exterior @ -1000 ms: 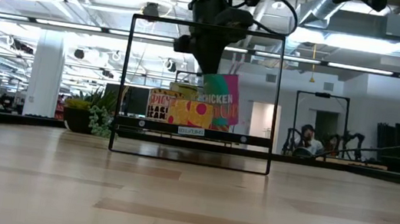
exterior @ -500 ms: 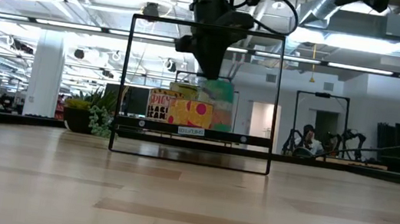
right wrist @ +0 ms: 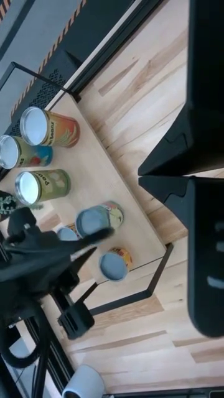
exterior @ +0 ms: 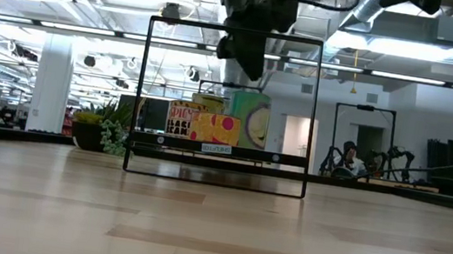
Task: Pick and place cans onto a shelf
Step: Put the canned chicken soup on the shelf
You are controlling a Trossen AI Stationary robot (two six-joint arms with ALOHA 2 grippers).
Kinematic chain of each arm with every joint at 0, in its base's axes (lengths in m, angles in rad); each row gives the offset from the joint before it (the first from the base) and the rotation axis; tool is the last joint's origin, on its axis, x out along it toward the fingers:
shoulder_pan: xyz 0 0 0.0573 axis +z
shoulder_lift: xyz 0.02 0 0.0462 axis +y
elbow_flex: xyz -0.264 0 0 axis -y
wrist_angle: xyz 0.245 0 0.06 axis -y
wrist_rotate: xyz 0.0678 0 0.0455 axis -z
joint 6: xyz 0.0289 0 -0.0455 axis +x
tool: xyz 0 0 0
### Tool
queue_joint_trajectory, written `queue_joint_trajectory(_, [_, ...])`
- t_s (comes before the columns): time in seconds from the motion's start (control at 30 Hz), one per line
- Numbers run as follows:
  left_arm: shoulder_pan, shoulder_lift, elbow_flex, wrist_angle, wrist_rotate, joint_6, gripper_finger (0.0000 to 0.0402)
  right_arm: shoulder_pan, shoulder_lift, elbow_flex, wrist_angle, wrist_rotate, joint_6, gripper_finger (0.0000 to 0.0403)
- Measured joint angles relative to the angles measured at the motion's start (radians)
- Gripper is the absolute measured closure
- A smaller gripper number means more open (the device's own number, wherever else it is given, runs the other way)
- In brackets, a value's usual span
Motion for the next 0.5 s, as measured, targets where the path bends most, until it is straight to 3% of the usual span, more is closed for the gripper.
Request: queue_joint_trajectory(0.5, [-0.009, 0.003, -0.047, 0.016, 0.090, 0.094, 0.0356, 0.000, 0.000, 0.000, -0.005, 0.000, 0.003, 0.0378])
